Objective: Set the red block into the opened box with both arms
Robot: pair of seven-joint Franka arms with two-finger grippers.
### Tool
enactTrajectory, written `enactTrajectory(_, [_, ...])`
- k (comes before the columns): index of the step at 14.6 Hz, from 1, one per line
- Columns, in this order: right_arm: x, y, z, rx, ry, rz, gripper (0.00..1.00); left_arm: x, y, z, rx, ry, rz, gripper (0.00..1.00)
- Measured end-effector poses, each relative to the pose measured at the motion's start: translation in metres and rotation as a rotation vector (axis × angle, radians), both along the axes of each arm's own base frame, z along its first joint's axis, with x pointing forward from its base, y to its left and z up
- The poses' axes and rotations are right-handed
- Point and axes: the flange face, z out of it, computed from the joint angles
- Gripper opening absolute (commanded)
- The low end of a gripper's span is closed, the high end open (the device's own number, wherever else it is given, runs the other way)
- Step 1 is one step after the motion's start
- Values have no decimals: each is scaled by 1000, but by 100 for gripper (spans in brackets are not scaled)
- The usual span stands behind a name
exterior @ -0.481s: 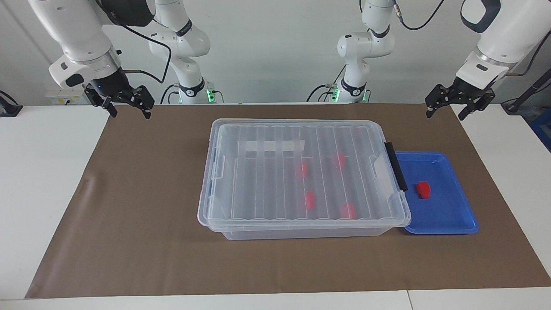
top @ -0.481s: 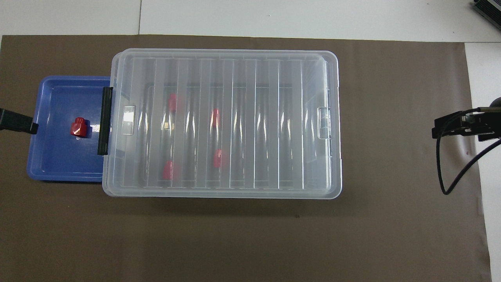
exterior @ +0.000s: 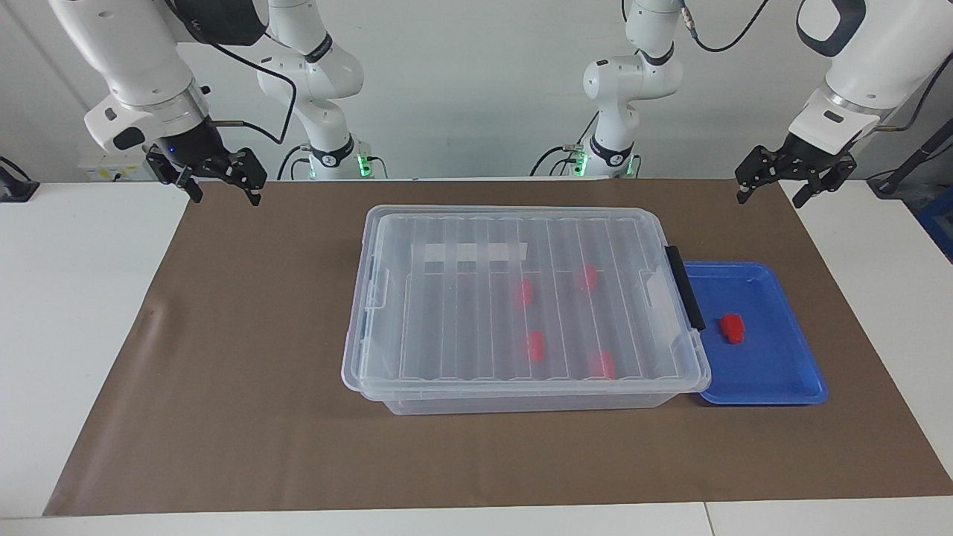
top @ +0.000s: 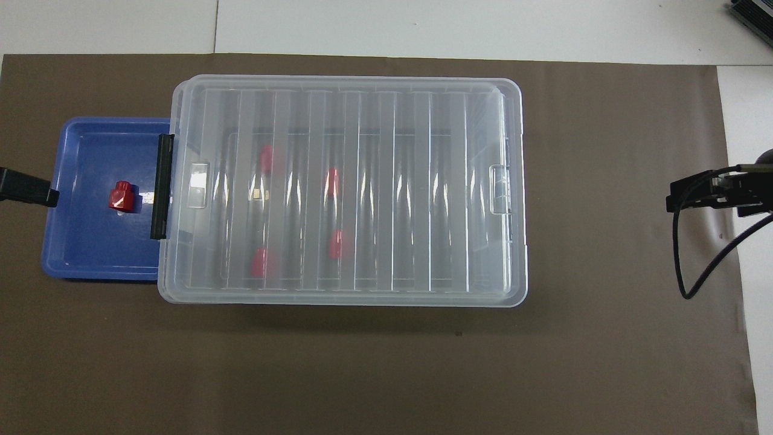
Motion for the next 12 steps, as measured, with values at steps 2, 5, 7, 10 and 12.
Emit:
enactTrajectory(2, [4, 4, -8, 1, -20, 4, 100, 0, 0, 0, 0, 0, 0, 100])
enactTrajectory(5, [14, 34, -36, 6, -68, 44, 100, 0, 0, 0, 0, 0, 0, 100])
enactTrajectory(7, [20, 67, -58, 8, -79, 88, 100, 0, 0, 0, 0, 0, 0, 100])
enactTrajectory(10, [30, 118, -87, 10, -89, 113, 100, 0, 0, 0, 0, 0, 0, 100])
enactTrajectory(12, [38, 138, -107, 12, -100, 104, 100, 0, 0, 0, 0, 0, 0, 100])
